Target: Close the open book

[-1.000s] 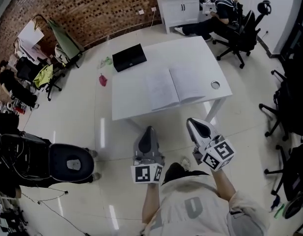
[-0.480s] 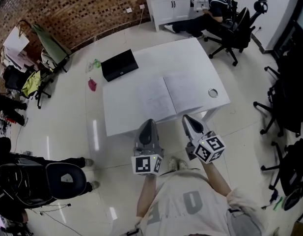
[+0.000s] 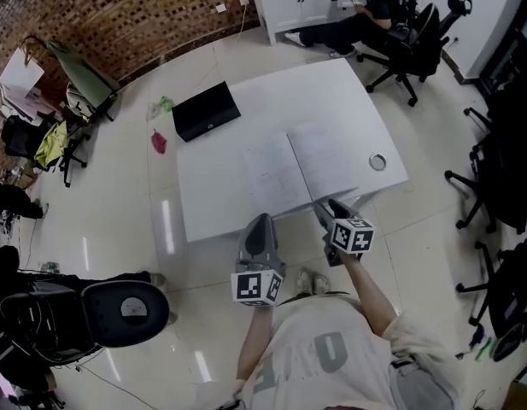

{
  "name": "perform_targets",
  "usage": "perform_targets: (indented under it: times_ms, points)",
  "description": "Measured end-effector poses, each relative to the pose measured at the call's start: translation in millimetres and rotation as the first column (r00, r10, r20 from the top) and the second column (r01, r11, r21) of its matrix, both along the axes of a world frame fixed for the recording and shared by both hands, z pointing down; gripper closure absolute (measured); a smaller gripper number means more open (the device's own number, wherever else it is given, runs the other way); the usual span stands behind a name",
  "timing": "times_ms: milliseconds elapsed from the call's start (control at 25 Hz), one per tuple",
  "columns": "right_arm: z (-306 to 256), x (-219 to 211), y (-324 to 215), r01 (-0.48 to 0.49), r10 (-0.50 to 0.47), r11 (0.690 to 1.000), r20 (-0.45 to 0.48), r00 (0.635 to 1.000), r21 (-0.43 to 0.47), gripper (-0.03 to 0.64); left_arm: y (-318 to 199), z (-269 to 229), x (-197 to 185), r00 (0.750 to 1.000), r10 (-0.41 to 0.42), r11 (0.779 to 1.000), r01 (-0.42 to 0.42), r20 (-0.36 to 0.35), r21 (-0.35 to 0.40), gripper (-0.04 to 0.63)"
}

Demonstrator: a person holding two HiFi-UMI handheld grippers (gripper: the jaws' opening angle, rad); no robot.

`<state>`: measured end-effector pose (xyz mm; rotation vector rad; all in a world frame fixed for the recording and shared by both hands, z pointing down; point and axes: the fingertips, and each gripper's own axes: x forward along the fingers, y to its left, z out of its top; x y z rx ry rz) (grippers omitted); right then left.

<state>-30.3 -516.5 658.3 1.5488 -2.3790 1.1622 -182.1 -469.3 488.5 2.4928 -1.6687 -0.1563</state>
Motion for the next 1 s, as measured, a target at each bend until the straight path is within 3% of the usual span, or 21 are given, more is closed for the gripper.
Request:
perform_targets:
  times_ms: [480,800,1000]
  points:
    - [35.2,9.1,-19.5,-0.081,0.089,0.988,0.059,0.994,-0.132,0.42,-13.5,10.8,-10.4,1.0,-0.023,0.999,0.024,0.016,-0.037,0.584]
    - [34.0,5.0,-13.4,-0.092,0.11,0.984,0.119,0.987,-0.154,0.419,-17.2,13.4,-15.0,0.999,-0.029,0.998,0.029,0.015,-0.051,0.584]
    - [35.0,5.3,-31.1,-0.111,0.123,0.983,0.082,0.989,-0.145,0.442,-14.4,18.2,-22.3,0.999,-0.046,0.997,0.047,0.017,-0.068,0.583]
